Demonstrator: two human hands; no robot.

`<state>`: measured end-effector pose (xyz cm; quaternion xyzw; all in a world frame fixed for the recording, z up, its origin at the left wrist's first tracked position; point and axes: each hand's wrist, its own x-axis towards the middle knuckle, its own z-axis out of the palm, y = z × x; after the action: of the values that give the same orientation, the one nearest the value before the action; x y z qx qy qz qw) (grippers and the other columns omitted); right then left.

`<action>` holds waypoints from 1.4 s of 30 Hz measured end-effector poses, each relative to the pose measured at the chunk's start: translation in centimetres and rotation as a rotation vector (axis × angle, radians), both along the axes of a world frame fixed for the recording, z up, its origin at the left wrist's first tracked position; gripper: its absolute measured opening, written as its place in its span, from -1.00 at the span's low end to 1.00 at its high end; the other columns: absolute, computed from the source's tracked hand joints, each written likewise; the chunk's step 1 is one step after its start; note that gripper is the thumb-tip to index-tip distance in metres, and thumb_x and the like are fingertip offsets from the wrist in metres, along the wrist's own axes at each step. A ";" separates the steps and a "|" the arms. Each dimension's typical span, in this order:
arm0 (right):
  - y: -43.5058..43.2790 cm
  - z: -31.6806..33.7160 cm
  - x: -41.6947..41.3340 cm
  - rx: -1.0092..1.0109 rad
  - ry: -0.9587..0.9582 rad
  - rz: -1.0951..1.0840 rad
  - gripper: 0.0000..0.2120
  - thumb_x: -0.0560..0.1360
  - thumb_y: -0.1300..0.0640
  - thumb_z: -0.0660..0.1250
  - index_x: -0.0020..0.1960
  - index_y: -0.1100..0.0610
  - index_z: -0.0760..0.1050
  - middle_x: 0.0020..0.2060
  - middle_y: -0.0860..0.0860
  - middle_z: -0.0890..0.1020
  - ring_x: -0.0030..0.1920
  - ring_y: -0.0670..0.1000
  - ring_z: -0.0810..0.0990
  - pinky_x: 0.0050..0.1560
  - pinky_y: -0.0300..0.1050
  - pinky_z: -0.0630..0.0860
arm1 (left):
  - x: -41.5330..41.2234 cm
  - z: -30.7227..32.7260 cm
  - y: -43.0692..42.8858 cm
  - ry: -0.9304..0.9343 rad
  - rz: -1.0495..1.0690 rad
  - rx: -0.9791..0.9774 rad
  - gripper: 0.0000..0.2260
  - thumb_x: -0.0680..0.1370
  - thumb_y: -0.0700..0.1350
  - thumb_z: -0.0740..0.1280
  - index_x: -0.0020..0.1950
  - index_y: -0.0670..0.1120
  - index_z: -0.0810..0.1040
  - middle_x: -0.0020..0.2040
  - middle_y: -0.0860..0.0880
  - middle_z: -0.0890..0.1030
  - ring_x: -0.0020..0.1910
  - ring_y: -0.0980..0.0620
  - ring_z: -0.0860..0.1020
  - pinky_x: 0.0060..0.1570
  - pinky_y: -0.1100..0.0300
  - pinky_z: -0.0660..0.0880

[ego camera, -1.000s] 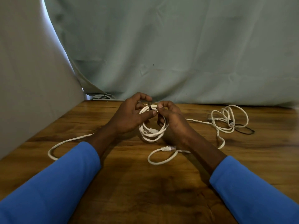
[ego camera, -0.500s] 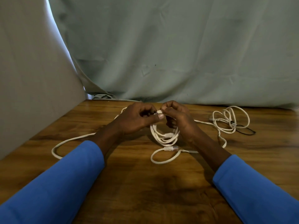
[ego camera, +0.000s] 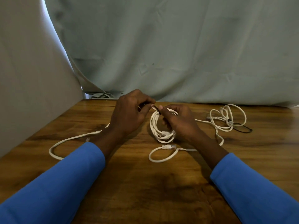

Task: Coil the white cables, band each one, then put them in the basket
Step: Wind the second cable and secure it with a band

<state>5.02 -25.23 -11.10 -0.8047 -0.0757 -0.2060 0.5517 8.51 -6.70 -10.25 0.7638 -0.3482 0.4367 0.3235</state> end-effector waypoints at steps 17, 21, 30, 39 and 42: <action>-0.8 1.4 -0.2 0.890 0.131 0.219 -0.94 0.49 0.39 0.43 -0.04 0.35 0.64 -0.27 0.20 0.71 -0.34 0.06 0.68 -0.28 -0.12 0.67 | -2.3 -0.6 -2.5 -0.426 0.100 0.420 -0.77 0.61 -0.03 0.35 0.21 -0.06 0.69 0.24 -0.05 0.68 -0.12 -0.10 0.70 -0.28 0.04 0.56; -1.8 1.5 0.1 0.904 0.094 0.226 -0.89 0.47 0.43 0.44 -0.04 0.29 0.65 -0.27 0.20 0.69 -0.35 0.04 0.66 -0.33 -0.14 0.66 | -3.5 0.9 -2.2 -0.365 0.083 0.202 -0.55 0.59 0.14 0.33 0.41 -0.06 0.55 0.47 -0.09 0.47 -0.04 -0.03 0.66 -0.23 0.12 0.54; -1.1 0.7 -0.1 0.655 0.188 0.438 -0.66 0.49 0.46 0.38 0.26 0.41 0.51 -0.17 0.16 0.68 -0.38 -0.07 0.64 -0.39 -0.27 0.57 | -0.1 -0.3 -1.5 0.884 -0.425 -0.632 -0.76 0.72 -0.21 0.18 0.28 -0.21 0.60 0.11 -0.18 0.70 0.03 -0.11 0.65 0.05 0.05 0.57; -1.1 0.2 -0.5 0.165 -0.029 0.316 -0.87 0.55 0.27 0.44 0.08 0.15 0.67 -0.16 0.02 0.75 -0.20 -0.09 0.69 -0.18 -0.21 0.61 | -0.2 -1.4 -0.8 1.359 -0.735 -0.482 -0.64 0.53 -0.31 0.37 0.33 -0.31 0.57 0.14 -0.33 0.64 -0.11 -0.10 0.70 -0.03 -0.02 0.69; -0.9 0.2 -0.2 -0.020 -0.162 0.237 -0.85 0.56 0.18 0.46 0.12 0.14 0.67 -0.08 0.02 0.75 -0.07 -0.05 0.72 -0.01 -0.14 0.63 | 0.0 -1.5 -0.4 1.360 -0.861 -0.578 -0.55 0.49 -0.34 0.39 0.39 -0.35 0.50 0.21 -0.36 0.55 -0.09 -0.10 0.66 -0.08 0.09 0.70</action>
<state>4.79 -26.16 -10.90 -0.7764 -0.2165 -0.2028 0.5561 8.53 -7.13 -11.74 0.5484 -0.2129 -0.2059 0.7820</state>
